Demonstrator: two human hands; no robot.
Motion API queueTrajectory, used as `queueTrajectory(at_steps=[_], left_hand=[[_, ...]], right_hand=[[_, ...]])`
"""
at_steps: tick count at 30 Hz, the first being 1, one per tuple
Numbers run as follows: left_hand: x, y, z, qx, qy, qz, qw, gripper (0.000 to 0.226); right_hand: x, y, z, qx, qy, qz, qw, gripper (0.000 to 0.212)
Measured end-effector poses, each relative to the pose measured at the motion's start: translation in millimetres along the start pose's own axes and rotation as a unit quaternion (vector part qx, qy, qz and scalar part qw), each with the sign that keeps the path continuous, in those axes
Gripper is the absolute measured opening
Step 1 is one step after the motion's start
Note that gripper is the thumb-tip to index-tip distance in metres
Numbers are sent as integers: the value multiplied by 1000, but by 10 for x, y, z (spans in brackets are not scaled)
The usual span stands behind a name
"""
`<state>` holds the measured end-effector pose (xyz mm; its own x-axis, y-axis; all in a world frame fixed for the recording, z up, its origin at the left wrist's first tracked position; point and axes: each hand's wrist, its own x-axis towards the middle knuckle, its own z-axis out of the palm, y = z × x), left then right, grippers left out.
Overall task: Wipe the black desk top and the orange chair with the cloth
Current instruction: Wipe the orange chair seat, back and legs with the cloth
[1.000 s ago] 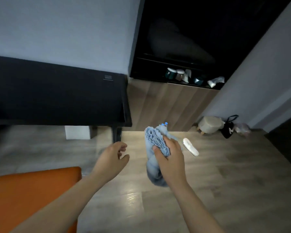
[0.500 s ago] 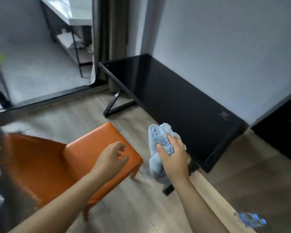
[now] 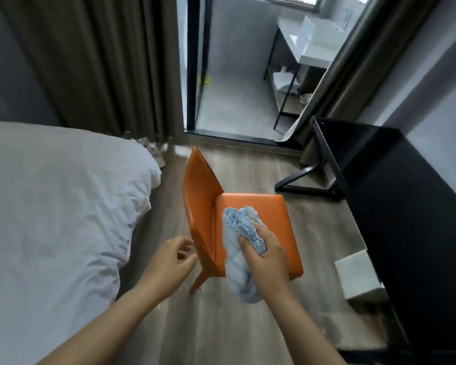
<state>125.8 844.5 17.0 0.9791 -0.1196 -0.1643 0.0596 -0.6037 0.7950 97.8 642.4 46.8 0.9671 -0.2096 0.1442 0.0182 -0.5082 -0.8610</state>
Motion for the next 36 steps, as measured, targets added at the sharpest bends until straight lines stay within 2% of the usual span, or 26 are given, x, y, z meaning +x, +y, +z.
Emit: queueTrajectory(at_steps=[5, 9, 18, 22, 25, 33, 36], left_hand=[[-392, -565, -154, -21, 19, -39, 999, 20], [-634, -955, -175, -25, 20, -56, 998, 24], [-503, -1421, 32, -26, 36, -44, 998, 27], [-76, -1604, 285, -18, 68, 8, 997, 30], [321, -1740, 482, 0, 108, 79, 991, 32], [1135, -2279, 1278, 0, 225, 250, 942, 30], [1179, -2557, 1501, 5, 233, 288, 929, 30]], right_hand=[[-383, -82, 442, 19, -71, 2, 997, 32], [-653, -22, 688, -2, -84, -20, 996, 28], [-657, 550, 930, -53, -17, -60, 997, 36], [-497, 1092, 1181, -66, 25, -116, 991, 35], [-378, 1514, 1376, -55, 65, -176, 981, 38], [-162, 2543, 1923, -42, 181, -297, 937, 50], [-179, 2840, 2023, -29, 221, -337, 915, 47]])
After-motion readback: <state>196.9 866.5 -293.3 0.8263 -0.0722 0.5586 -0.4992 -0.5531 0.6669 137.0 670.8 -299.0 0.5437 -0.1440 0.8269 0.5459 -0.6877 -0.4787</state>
